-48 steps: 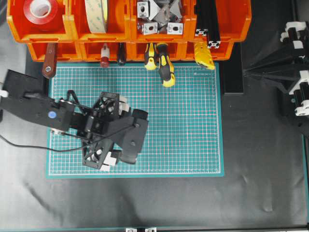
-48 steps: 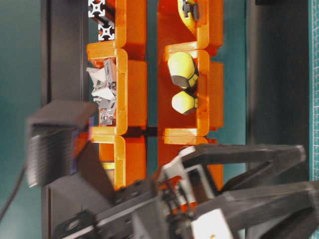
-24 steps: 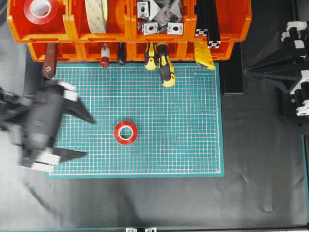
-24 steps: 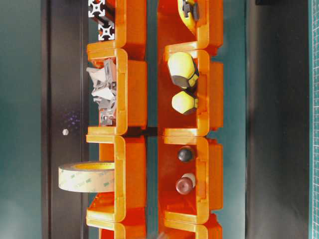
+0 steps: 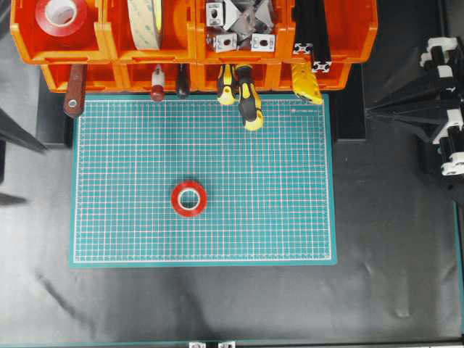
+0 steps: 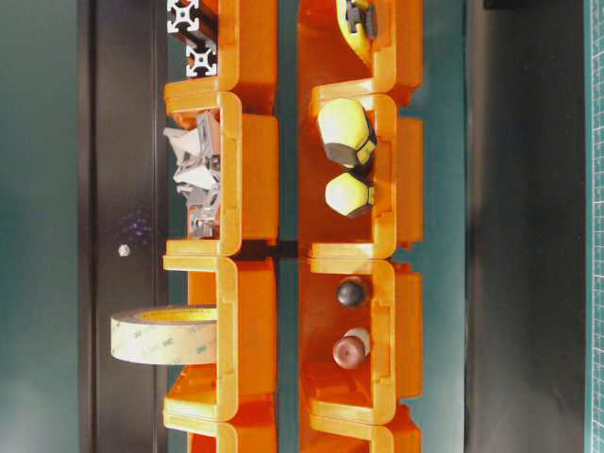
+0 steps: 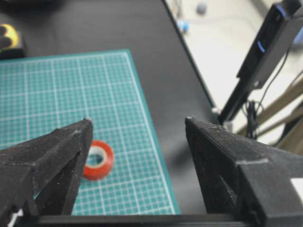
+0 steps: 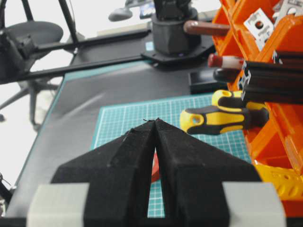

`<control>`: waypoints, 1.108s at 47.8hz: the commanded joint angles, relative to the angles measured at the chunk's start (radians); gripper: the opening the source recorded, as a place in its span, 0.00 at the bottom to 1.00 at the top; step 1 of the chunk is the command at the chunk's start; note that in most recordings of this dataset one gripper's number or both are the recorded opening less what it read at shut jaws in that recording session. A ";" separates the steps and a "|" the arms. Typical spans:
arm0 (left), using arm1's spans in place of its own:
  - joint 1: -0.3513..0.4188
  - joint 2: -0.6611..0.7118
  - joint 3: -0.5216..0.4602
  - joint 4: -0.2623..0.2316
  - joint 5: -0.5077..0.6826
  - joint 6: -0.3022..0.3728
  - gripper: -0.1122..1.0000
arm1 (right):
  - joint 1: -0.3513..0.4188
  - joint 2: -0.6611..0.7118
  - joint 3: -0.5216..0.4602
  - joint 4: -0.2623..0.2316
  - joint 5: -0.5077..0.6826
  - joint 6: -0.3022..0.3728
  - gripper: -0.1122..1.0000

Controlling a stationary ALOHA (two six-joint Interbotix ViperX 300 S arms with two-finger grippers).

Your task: Pick vinyl tape from container rack with left arm.

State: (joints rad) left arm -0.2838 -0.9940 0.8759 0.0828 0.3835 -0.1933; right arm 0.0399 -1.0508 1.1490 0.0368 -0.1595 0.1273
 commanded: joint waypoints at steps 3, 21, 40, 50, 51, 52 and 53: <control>0.023 -0.126 0.037 0.000 -0.006 -0.002 0.77 | 0.000 -0.002 -0.014 0.000 -0.012 0.000 0.10; 0.117 -0.261 0.107 0.000 -0.006 0.015 0.77 | 0.000 -0.011 -0.011 0.000 0.014 0.000 0.10; 0.118 -0.265 0.121 0.000 -0.011 -0.008 0.77 | 0.002 -0.012 -0.009 -0.002 0.015 -0.005 0.10; 0.118 -0.265 0.124 0.002 -0.012 -0.008 0.77 | 0.002 -0.012 -0.008 -0.003 0.015 -0.009 0.10; 0.118 -0.265 0.124 0.000 -0.012 -0.008 0.77 | 0.002 -0.012 -0.008 -0.005 0.015 -0.012 0.10; 0.118 -0.265 0.126 0.000 -0.014 -0.009 0.77 | 0.000 -0.012 -0.006 -0.005 0.015 -0.014 0.10; 0.118 -0.265 0.126 0.000 -0.012 -0.009 0.77 | 0.000 -0.012 -0.006 -0.008 0.015 -0.015 0.10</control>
State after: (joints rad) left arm -0.1687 -1.2655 1.0109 0.0828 0.3820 -0.2010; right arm 0.0399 -1.0692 1.1536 0.0353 -0.1427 0.1166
